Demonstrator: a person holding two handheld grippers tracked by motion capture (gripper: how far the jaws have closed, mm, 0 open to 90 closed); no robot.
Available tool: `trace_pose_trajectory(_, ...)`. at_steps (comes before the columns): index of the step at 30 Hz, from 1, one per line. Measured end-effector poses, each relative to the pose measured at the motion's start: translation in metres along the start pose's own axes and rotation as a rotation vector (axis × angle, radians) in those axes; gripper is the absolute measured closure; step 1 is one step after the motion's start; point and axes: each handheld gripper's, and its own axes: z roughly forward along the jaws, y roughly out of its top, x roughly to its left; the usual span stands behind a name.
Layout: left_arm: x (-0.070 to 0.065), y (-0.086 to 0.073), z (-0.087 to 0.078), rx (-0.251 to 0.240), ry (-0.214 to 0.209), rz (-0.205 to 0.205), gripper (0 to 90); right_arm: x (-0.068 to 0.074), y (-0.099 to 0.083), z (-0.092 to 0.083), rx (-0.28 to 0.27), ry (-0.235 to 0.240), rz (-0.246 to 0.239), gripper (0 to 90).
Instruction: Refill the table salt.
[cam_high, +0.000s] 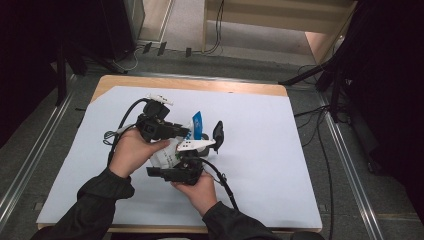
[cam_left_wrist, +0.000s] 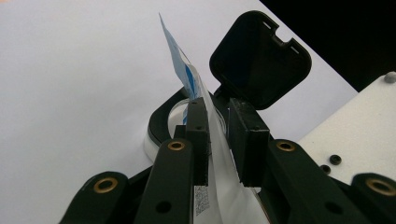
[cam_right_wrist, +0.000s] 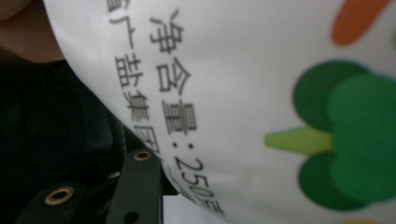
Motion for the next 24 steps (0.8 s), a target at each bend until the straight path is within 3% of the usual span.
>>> trace_pose_trajectory(24,-0.0014,0.0004,0.0023,-0.012,-0.001,0.013,77.3,-0.0001,0.0008,0.0001,0.006,0.002,0.002,61.0)
